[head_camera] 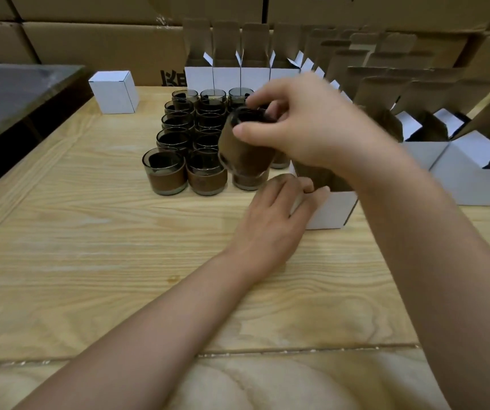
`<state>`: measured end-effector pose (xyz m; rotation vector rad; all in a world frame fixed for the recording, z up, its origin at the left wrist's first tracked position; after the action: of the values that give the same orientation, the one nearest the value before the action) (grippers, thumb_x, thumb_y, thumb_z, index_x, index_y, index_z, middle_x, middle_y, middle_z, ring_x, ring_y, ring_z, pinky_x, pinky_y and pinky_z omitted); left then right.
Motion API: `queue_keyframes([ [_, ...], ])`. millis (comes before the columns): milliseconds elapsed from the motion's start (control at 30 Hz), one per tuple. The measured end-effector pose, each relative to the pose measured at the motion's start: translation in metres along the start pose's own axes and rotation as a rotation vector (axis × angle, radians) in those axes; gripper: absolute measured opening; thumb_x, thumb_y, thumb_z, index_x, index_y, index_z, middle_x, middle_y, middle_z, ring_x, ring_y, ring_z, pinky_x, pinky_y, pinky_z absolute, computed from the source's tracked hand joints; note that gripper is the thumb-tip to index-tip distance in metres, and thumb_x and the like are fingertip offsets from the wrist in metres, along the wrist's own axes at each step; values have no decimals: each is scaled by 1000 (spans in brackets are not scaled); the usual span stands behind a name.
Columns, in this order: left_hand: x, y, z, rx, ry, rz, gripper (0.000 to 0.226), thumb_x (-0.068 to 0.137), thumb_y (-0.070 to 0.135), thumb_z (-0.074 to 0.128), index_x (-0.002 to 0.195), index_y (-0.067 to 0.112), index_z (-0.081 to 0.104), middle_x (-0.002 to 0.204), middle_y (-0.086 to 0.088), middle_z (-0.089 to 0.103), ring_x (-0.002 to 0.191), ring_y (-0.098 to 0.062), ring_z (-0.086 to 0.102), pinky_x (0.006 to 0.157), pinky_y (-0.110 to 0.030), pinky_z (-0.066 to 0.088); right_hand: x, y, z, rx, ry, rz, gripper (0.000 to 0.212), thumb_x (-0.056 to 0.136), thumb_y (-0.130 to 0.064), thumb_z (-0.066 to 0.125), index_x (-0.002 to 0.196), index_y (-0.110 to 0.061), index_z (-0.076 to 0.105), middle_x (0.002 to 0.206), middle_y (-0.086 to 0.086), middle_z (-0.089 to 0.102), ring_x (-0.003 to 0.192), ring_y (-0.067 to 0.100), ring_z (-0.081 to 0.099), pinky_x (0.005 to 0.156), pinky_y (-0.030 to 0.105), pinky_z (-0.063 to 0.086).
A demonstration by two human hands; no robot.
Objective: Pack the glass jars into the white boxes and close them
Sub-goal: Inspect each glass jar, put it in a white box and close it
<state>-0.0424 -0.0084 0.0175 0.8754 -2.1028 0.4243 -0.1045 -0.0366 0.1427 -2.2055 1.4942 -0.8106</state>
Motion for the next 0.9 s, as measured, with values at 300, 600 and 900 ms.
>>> queue_keyframes([
  [300,1,-9,-3,25,10,-179,26,83,0,64,108,-3,68,101,-22,64,96,-41,60,86,-43,48,-7,43,-41,-82,197,82,39,79,-48,70,115,-32,67,86,-14,59,71,-1,52,57,16,34],
  [600,1,-12,-2,-37,18,-216,25,85,9,60,107,-3,67,103,-21,62,102,-41,57,94,-43,44,-11,65,-14,-253,151,153,47,78,-44,75,118,-23,59,99,-8,51,96,13,45,73,25,34],
  [900,0,-13,-1,-73,53,-201,25,83,8,59,104,-2,68,102,-19,63,99,-39,57,93,-42,44,0,70,7,-463,-27,348,41,78,-59,68,99,-28,51,99,0,59,111,22,36,84,39,21],
])
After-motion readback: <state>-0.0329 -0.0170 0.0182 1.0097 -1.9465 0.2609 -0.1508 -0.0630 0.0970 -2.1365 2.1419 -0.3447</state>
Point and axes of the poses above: each hand's wrist, its own x-axis towards the middle knuckle, its own z-axis out of the palm, y = z × x, the point moved 3 cm from there along x, towards the middle knuckle
